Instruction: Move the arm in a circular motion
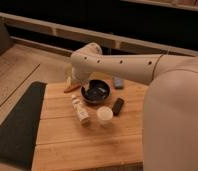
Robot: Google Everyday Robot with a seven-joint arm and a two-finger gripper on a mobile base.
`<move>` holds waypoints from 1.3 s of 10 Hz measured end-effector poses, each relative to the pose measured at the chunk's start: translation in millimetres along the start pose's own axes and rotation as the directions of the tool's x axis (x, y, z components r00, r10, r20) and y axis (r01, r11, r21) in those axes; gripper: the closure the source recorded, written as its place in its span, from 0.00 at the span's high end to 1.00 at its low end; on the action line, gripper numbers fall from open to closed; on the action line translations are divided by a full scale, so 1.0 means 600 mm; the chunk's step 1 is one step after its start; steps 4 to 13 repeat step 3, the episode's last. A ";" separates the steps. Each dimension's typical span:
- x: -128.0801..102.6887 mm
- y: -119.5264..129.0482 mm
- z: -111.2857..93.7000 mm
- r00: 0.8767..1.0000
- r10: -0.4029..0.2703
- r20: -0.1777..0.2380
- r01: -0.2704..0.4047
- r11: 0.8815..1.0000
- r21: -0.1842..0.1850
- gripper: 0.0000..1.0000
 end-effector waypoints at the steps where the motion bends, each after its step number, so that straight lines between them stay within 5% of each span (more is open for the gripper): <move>1: 0.016 -0.028 -0.004 0.999 0.038 -0.008 -0.038 0.999 0.030 0.65; 3: 0.032 -0.122 -0.018 0.990 0.143 0.004 -0.142 0.982 0.122 0.65; 13: 0.032 -0.122 -0.018 0.990 0.143 0.004 -0.142 0.982 0.122 0.65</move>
